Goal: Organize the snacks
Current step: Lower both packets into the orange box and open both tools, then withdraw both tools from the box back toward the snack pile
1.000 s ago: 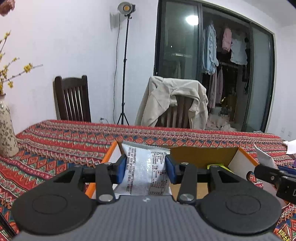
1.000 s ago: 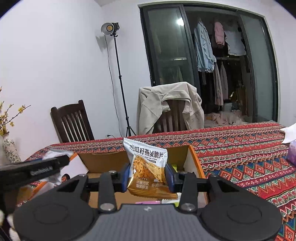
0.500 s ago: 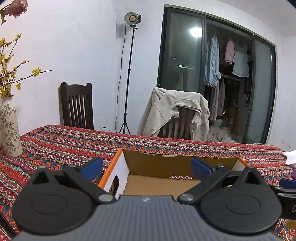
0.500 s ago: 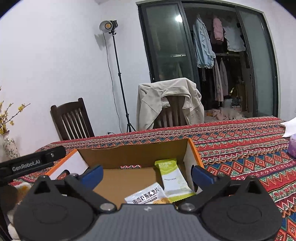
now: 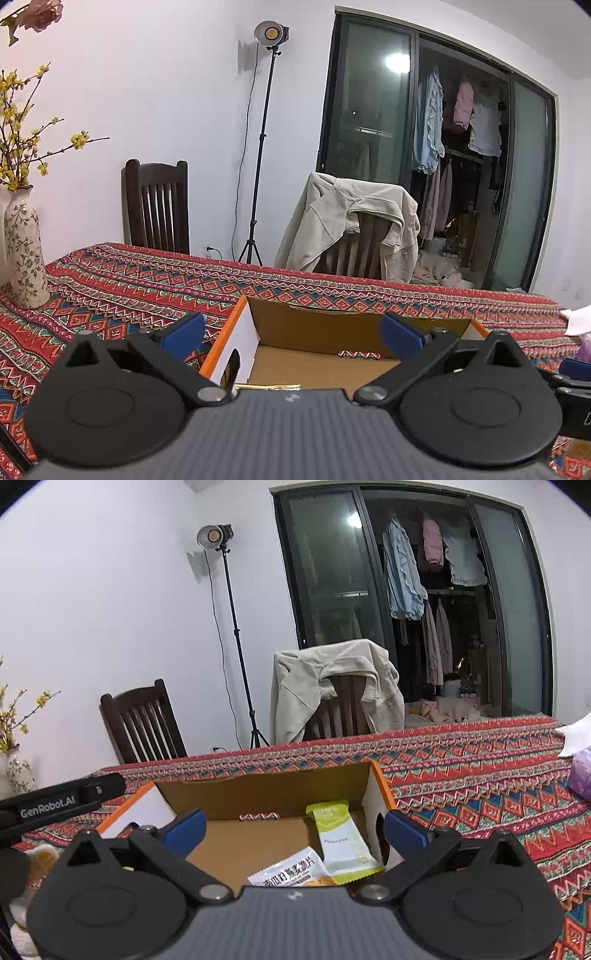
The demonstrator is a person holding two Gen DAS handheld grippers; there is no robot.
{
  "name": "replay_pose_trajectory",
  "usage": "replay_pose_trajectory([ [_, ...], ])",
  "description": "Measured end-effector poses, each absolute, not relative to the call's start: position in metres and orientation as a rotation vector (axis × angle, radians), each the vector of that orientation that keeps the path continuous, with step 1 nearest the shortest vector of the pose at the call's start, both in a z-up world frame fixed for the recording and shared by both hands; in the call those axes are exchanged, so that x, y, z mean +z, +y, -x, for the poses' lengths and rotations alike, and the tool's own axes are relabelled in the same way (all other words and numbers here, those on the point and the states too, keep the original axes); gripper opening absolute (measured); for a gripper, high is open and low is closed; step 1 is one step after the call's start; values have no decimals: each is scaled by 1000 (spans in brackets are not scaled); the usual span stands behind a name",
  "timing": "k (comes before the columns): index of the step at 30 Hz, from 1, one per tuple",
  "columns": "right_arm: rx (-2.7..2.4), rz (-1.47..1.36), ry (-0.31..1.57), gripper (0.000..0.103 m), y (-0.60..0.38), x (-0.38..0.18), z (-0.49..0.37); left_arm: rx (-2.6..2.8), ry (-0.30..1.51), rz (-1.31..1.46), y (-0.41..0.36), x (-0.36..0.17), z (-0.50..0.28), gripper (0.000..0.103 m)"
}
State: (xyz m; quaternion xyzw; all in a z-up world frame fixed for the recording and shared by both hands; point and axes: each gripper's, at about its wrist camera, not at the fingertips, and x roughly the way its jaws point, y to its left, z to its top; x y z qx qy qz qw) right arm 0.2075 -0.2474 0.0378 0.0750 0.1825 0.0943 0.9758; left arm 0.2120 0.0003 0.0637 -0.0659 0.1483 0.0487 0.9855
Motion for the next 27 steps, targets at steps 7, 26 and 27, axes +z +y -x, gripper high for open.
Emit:
replay_pose_trajectory([
  [7, 200, -118, 326, 103, -248, 55, -187, 97, 294, 131, 8, 77, -196, 103],
  [26, 191, -102, 364, 103, -267, 44, -120, 83, 349, 97, 32, 58, -125, 103],
  [27, 190, -102, 369, 103, -269, 42, -116, 84, 353, 98, 34, 56, -121, 103],
])
